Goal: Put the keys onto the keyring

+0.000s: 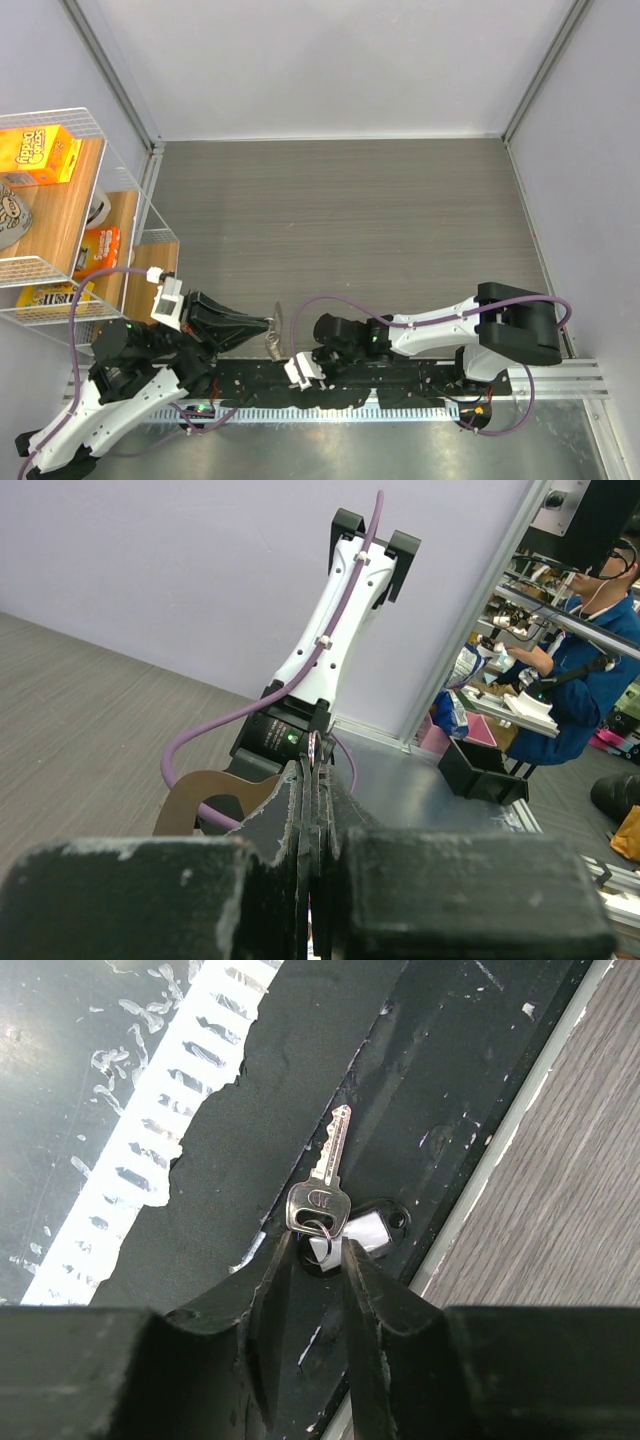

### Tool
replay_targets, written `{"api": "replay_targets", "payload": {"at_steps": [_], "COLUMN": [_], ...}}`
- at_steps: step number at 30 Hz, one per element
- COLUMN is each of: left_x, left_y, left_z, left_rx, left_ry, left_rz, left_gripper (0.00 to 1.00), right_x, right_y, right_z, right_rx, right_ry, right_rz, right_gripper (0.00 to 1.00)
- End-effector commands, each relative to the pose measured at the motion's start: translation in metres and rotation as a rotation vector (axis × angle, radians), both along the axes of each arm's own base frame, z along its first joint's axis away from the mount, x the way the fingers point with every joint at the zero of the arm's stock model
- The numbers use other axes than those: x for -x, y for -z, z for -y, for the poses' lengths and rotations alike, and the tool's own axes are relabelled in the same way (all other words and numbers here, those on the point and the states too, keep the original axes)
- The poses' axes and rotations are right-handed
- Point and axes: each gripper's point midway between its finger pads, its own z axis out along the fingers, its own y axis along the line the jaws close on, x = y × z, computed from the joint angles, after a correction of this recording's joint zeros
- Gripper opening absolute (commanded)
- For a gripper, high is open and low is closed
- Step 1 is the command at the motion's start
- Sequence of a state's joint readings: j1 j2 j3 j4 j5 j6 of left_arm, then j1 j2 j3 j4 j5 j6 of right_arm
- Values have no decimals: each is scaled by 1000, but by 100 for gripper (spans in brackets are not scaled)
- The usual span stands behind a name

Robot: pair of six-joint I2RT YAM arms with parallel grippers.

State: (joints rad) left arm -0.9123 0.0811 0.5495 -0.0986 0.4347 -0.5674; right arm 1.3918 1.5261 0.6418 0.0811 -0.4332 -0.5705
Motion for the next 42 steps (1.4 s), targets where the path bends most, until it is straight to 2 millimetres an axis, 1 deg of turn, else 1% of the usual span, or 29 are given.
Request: {"api": "replay_targets", "payload": {"at_steps": [1, 6, 9, 11, 15, 18, 21, 24, 26, 27, 28, 29, 30, 34, 35, 36, 37, 38, 39, 40, 41, 42], "left_x": [3, 2, 2, 2, 2, 2, 2, 2, 2, 2, 1, 1, 1, 1, 1, 1, 0, 0, -1, -1, -2, -2], "left_y": [-18, -19, -20, -19, -20, -21, -22, -23, -25, -25, -25, -25, -26, -31, -33, -33, -34, -35, -36, -37, -38, -40], "left_z": [-4, -4, -4, -3, -3, -3, -4, -4, -4, -3, -2, -1, -1, 1, 2, 3, 4, 5, 7, 8, 9, 10], "left_rx": [43, 46, 48, 48, 49, 50, 54, 57, 62, 61, 61, 63, 63, 78, 84, 83, 85, 87, 90, 95, 100, 106], "left_ry": [-3, -2, -3, -3, -1, -1, -3, -5, -5, -3, -2, 0, 5, 14, 16, 19, 22, 24, 27, 28, 31, 35], "left_rz": [42, 42, 41, 40, 41, 41, 45, 44, 48, 46, 45, 43, 44, 53, 57, 54, 55, 56, 57, 56, 56, 59], "left_gripper": [0, 0, 0, 0, 0, 0, 0, 0, 0, 0, 0, 0, 0, 0, 0, 0, 0, 0, 0, 0, 0, 0], "right_x": [1, 4, 4, 5, 5, 6, 5, 3, 3, 4, 5, 5, 6, 6, 7, 6, 6, 4, 3, 4, 3, 1], "right_y": [-10, -8, -7, -6, -7, -11, -23, -40, -55, -64, -68, -81, -86, -124, -129, -144, -148, -162, -168, -182, -185, -203], "right_z": [-12, -11, -11, -9, -7, -5, -4, -3, -2, 1, 3, 3, 5, 13, 16, 19, 22, 25, 27, 31, 35, 38], "right_rx": [-49, -44, -39, -30, -23, -25, -54, -104, -156, -187, -200, -243, -254, -356, -363, -407, -413, -452, -461, -486, -483, -525], "right_ry": [-21, -30, -32, -35, -35, -33, -17, 16, 38, 45, 57, 63, 70, 89, 88, 92, 92, 104, 105, 105, 104, 113], "right_rz": [-7, -16, -22, -26, -27, -28, -24, -25, -30, -27, -37, -32, -38, -30, -29, -20, -14, -2, 7, 14, 24, 36], "right_gripper": [32, 30, 26, 20, 5, 5, 5, 5, 5, 5, 5, 5, 5, 5, 5, 5, 5, 5, 5, 5, 5, 5]}}
